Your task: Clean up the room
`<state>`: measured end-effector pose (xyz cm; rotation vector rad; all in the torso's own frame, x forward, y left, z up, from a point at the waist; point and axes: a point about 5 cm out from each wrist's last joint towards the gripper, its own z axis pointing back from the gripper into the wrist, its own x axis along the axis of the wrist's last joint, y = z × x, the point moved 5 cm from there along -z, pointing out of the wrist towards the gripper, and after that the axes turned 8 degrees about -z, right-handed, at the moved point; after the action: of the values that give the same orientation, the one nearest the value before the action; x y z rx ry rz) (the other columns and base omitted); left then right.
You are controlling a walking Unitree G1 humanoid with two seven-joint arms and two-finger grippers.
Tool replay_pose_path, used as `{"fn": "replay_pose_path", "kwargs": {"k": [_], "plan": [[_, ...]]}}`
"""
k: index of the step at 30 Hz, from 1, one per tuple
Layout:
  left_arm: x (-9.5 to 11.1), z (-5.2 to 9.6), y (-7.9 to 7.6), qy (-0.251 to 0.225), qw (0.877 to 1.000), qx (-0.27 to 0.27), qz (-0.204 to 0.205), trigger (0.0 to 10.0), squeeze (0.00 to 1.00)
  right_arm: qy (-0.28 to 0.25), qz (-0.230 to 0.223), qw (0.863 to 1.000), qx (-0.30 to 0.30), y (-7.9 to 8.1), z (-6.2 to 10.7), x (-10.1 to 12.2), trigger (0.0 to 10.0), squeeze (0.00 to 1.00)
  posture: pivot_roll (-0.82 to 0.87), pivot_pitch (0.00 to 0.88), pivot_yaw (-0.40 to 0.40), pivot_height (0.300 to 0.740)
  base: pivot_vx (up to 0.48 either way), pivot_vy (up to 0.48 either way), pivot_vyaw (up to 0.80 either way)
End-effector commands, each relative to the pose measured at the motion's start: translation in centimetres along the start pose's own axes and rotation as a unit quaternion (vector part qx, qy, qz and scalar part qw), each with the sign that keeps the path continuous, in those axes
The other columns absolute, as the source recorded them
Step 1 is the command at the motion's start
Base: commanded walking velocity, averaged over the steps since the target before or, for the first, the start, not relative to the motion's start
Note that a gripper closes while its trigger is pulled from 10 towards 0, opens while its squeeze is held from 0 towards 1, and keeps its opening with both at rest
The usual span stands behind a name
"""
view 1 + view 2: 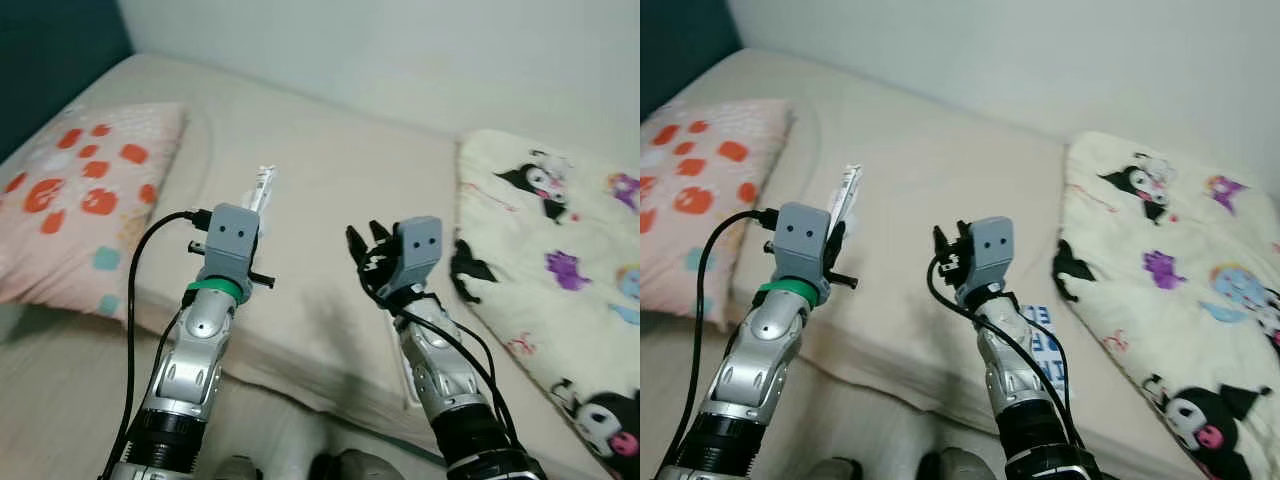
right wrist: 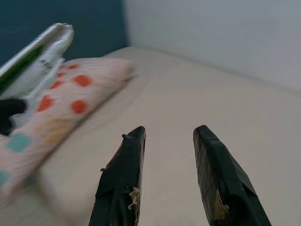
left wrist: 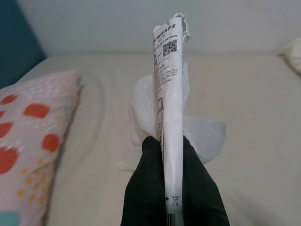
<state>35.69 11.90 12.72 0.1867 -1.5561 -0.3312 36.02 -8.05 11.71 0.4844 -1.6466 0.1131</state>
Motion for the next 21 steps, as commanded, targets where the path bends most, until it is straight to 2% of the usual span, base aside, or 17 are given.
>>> {"fn": "replay_pose_path", "kwargs": {"k": [1,8,21], "plan": [[-0.8,0.2,-0.8,0.015,1.0,-0.017,-0.001,10.0,0.0,0.009,-0.007,1.0,-0.005,-0.3,0.3,-0.5,10.0,0.0,0.0,0.002,-0.034,0.74,0.0,0.0,0.74],[-0.8,0.5,-2.0,0.018,0.999,-0.047,0.005,10.0,0.0,0.012,-0.01,1.0,0.001,0.0,0.3,-0.6,10.0,0.0,0.0,0.003,-0.032,0.74,0.0,0.0,0.74],[-0.8,0.5,-1.9,0.016,0.999,-0.048,0.0,10.0,0.0,0.008,-0.005,1.0,-0.005,-0.2,0.3,-0.4,10.0,0.0,0.0,0.005,-0.029,0.74,0.0,0.0,0.74]]}}
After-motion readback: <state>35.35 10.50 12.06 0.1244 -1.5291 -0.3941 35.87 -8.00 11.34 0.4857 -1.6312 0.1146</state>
